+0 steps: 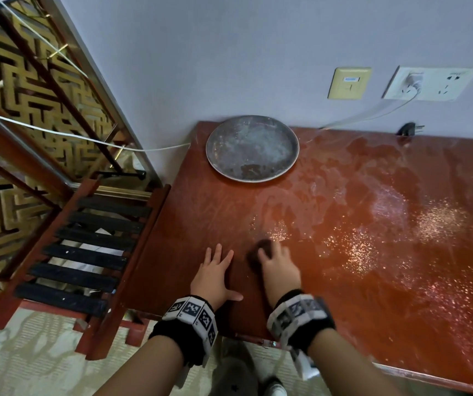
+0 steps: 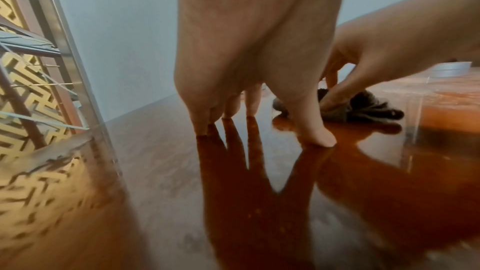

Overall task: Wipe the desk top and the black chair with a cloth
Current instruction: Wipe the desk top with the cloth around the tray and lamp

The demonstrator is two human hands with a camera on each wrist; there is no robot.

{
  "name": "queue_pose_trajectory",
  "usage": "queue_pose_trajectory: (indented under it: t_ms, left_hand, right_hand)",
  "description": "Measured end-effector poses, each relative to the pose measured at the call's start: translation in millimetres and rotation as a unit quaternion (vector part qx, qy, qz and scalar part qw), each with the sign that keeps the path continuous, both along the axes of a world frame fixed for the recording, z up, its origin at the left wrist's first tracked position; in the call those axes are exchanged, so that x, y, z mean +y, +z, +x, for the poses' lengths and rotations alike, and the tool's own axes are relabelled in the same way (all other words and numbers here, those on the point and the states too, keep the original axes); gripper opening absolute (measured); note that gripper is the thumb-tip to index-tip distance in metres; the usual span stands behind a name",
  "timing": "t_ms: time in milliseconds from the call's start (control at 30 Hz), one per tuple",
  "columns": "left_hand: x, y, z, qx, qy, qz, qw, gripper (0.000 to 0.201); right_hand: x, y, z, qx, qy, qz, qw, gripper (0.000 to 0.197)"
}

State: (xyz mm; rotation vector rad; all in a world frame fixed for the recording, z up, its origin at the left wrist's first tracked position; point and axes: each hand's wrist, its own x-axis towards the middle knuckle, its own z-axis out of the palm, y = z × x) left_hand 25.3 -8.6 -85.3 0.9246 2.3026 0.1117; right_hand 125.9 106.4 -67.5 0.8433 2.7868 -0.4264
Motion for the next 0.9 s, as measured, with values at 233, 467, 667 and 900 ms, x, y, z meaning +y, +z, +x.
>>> queue_pose_trajectory:
  t_ms: [233, 467, 667, 900]
  left_hand:
    - [6.6, 8.7, -24.9, -0.012, -0.014, -0.018, 1.000, 0.102]
    - [14.3, 9.4, -45.9, -0.031, -0.013, -0.029, 0.999, 0.103]
    - [24.3, 23.7, -67.3, -0.046, -0.052, -0.028, 0.997, 0.086]
    - [30.0, 29.6, -92.9, -0.016, -0.047, 0.025, 0.998, 0.077]
  right_hand:
    - [45.1, -8.9, -2.4, 0.016, -0.033, -0.031, 0.999, 0.050]
    - [21.2, -3.6, -19.7, 0.006, -0.002, 0.014, 1.000, 0.050]
    - [-9.2, -13.5, -14.7, 0.003, 0.151, -0.017, 0.988, 0.042]
    - [15.9, -9.4, -46.5, 0.040, 0.072, 0.005, 0.997, 0.052]
